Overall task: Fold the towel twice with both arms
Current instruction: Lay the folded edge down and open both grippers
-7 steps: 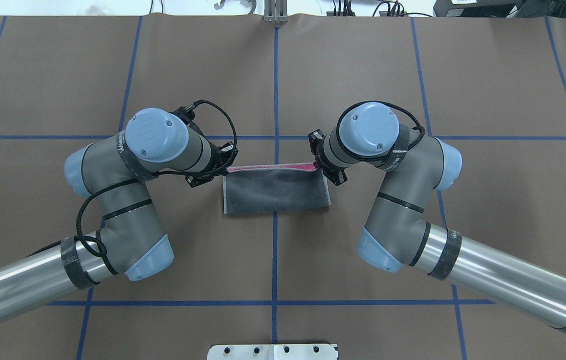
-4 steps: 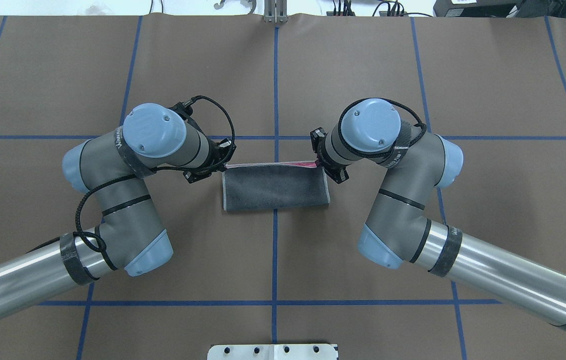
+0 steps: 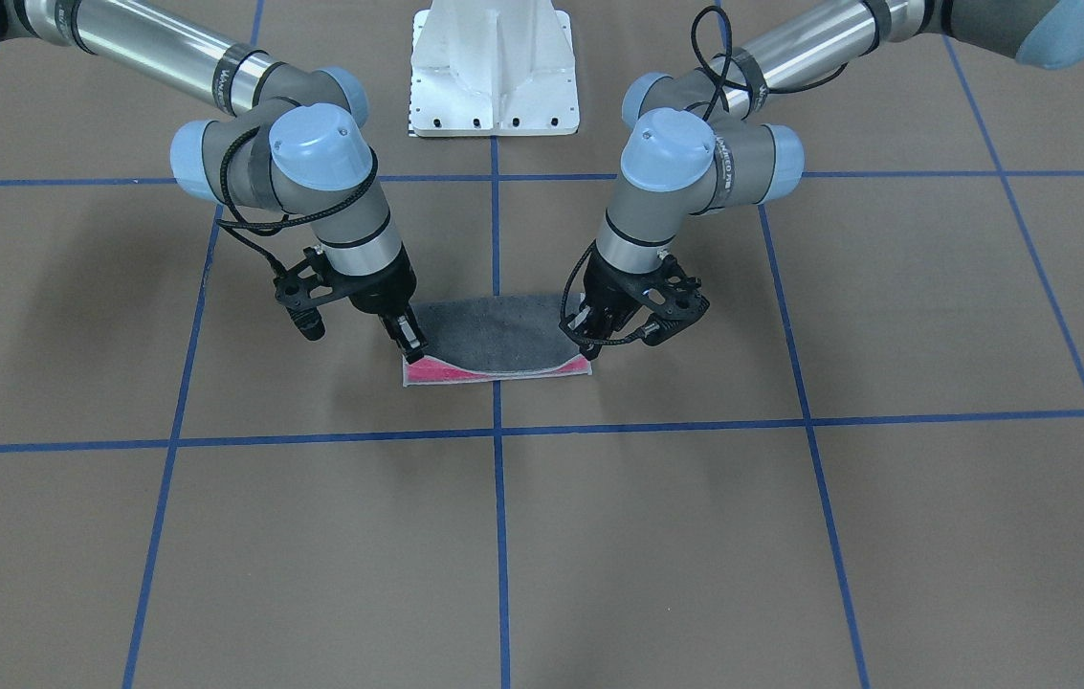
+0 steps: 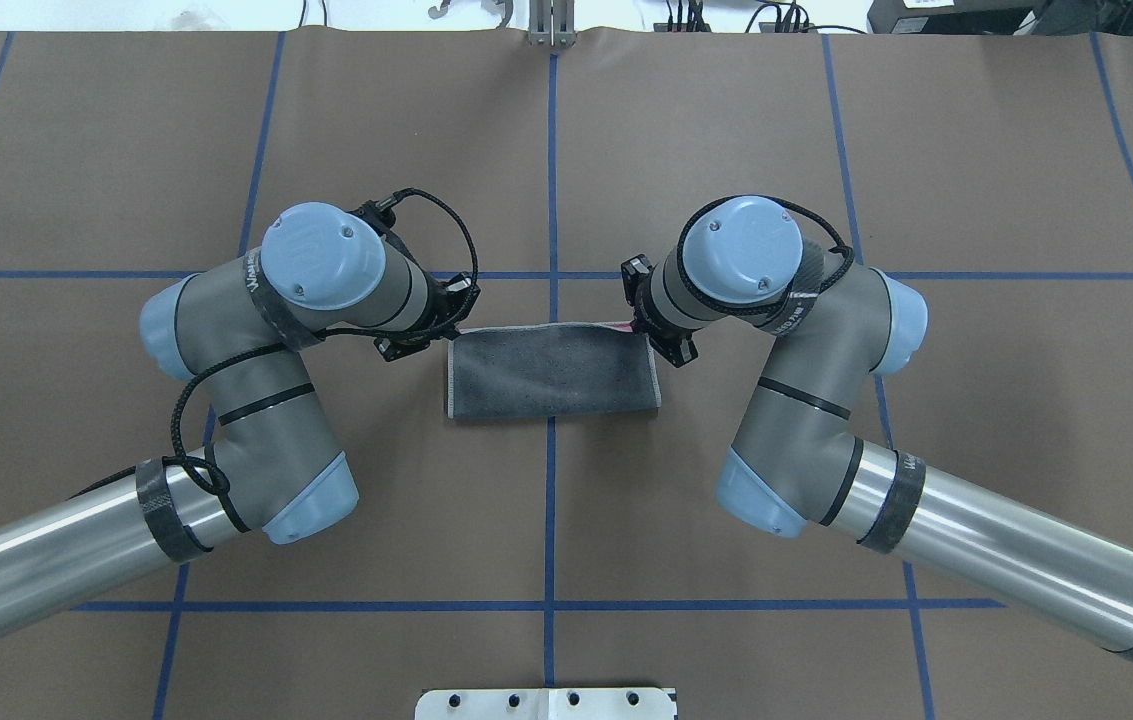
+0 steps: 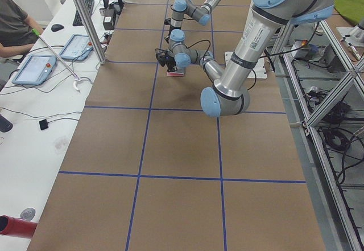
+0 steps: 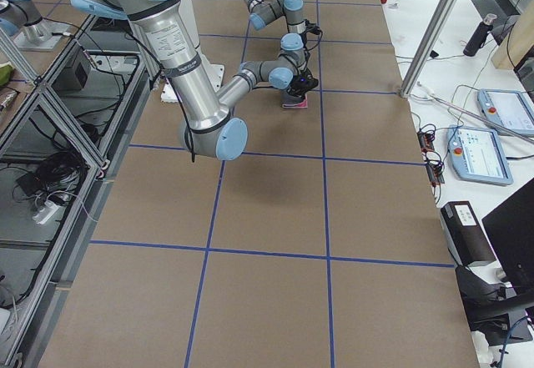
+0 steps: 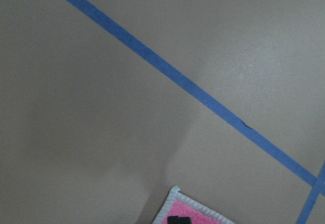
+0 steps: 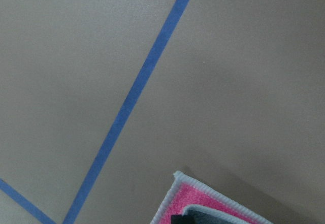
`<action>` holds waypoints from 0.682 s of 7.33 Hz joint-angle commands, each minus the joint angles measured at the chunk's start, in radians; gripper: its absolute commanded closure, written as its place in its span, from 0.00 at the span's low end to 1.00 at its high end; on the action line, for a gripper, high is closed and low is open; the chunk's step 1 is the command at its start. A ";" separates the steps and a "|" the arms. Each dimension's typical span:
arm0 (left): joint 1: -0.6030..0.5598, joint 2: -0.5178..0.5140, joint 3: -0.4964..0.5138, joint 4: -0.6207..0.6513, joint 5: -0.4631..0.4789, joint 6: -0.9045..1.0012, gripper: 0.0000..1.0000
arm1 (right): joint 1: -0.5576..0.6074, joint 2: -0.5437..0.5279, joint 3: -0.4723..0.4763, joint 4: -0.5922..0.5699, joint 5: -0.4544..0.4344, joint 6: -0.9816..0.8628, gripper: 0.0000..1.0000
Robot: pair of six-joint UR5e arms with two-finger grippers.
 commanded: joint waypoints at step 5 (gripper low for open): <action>-0.016 -0.003 0.017 -0.031 0.000 0.005 0.51 | 0.000 -0.003 -0.001 0.002 0.011 -0.003 1.00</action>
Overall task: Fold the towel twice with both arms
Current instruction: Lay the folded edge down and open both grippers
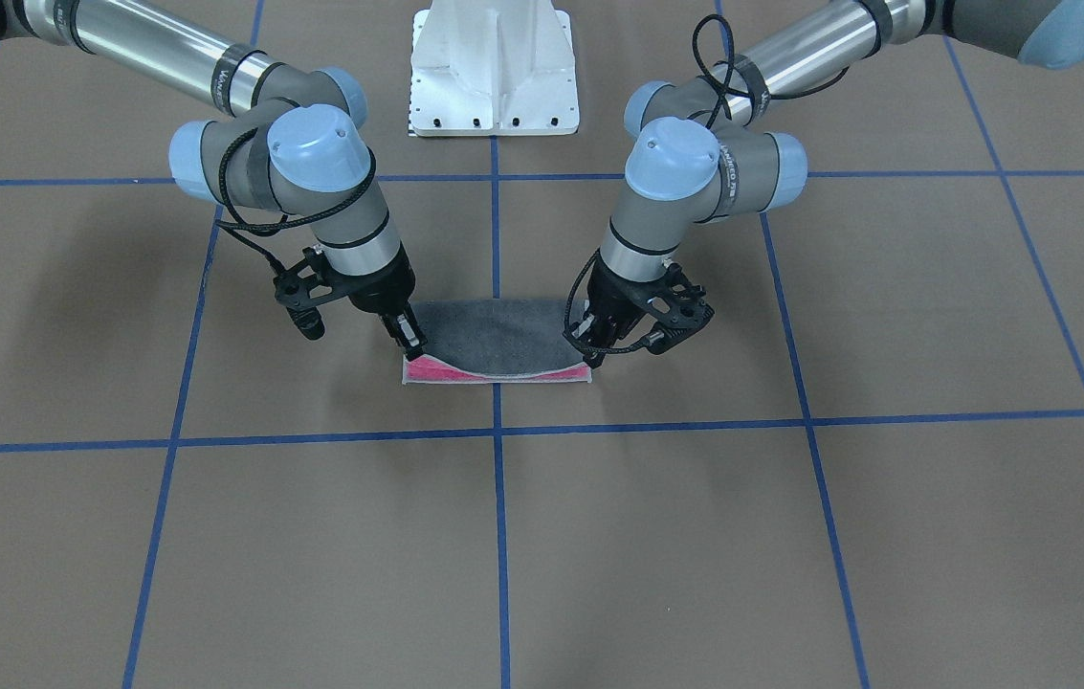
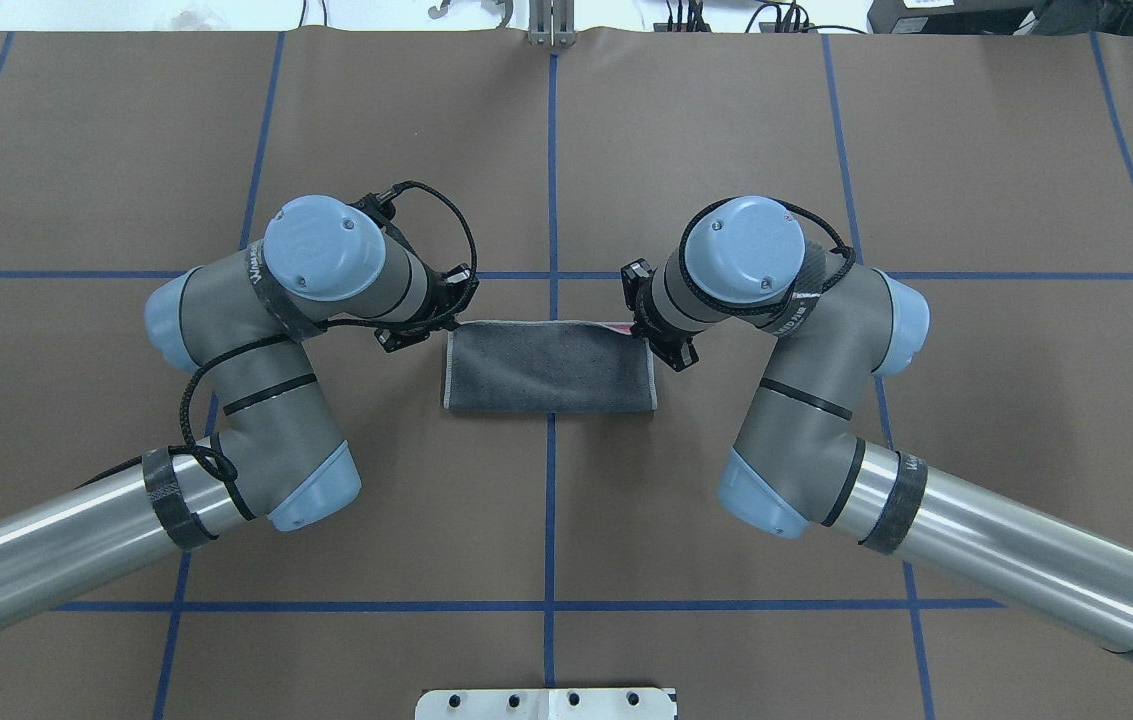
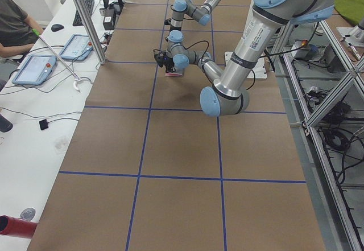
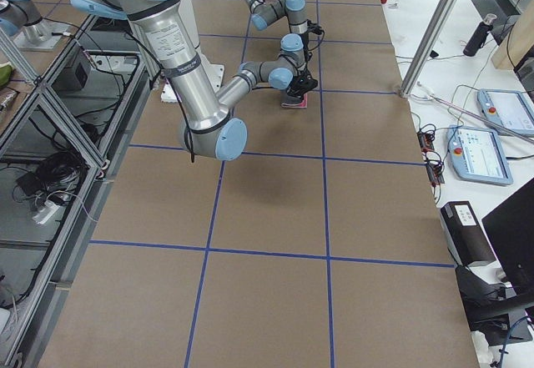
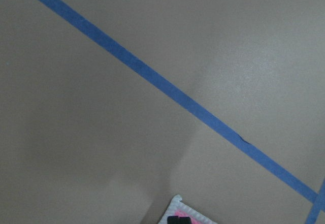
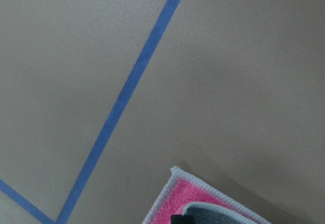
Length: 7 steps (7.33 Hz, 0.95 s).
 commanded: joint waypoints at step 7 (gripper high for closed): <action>-0.021 -0.002 0.002 -0.011 -0.002 -0.003 0.23 | 0.000 -0.003 0.003 0.000 0.000 -0.001 1.00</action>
